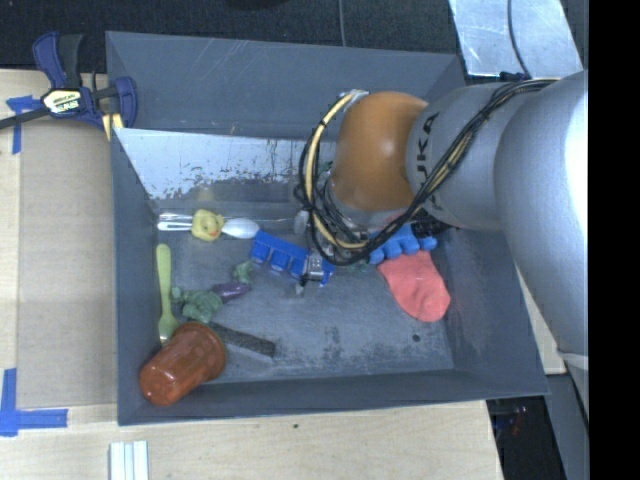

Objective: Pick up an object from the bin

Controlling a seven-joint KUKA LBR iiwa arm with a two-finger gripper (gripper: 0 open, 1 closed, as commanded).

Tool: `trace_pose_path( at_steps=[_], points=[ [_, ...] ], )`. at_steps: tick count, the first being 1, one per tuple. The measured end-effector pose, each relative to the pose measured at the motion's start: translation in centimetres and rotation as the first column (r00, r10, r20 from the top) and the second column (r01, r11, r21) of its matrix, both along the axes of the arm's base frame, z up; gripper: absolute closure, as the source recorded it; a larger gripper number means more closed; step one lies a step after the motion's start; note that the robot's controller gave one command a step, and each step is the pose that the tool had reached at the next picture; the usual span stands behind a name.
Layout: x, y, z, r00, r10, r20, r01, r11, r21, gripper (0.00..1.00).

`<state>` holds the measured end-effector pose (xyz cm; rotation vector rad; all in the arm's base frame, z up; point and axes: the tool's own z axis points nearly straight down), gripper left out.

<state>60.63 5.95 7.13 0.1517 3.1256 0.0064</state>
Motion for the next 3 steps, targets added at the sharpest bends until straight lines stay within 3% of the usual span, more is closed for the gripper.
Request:
trace_pose_path(
  at_steps=[1, 2, 3],
  points=[
    [0.1, -0.2, 0.1, 1.000, -0.031, 0.001, 0.031, 1.000, -0.001, 0.00],
    [-1.1, -0.1, 0.2, 0.978, 0.207, 0.011, -0.207, 0.978, -0.007, 1.00],
    [-1.1, -0.1, 0.2, 0.978, 0.206, 0.011, -0.206, 0.978, -0.006, 1.00]
  ],
)
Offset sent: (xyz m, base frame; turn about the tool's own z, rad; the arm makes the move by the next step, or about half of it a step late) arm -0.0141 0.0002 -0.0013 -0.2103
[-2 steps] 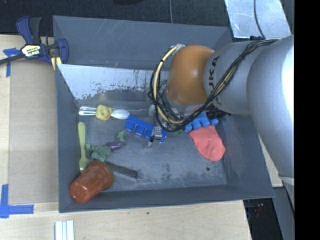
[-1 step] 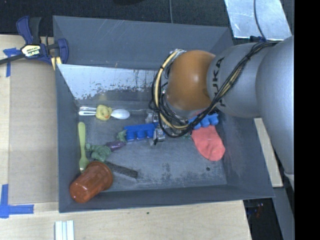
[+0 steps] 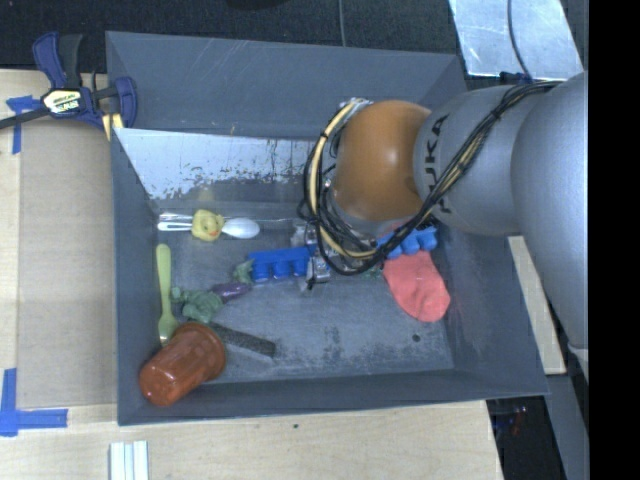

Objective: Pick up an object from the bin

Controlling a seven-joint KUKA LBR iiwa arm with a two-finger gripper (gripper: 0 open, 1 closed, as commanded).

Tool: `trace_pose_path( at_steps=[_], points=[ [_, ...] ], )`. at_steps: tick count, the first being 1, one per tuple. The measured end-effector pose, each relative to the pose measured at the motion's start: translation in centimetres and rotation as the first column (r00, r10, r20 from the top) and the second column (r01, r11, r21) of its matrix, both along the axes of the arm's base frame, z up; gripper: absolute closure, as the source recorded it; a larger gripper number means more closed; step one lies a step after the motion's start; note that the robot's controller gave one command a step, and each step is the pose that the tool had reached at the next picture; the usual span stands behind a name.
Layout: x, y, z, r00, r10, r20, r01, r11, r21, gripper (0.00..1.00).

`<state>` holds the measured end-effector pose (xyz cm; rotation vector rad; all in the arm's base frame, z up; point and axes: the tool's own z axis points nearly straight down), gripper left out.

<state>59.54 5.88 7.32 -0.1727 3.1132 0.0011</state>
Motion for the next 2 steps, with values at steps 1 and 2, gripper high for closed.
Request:
trace_pose_path(
  at_steps=[1, 2],
  points=[
    [-0.2, -0.4, 6.3, 1.000, -0.005, -0.007, 0.005, 1.000, 0.000, 1.00],
    [-0.6, -0.9, 14.7, 1.000, -0.025, -0.011, 0.025, 1.000, 0.000, 1.00]
  ],
)
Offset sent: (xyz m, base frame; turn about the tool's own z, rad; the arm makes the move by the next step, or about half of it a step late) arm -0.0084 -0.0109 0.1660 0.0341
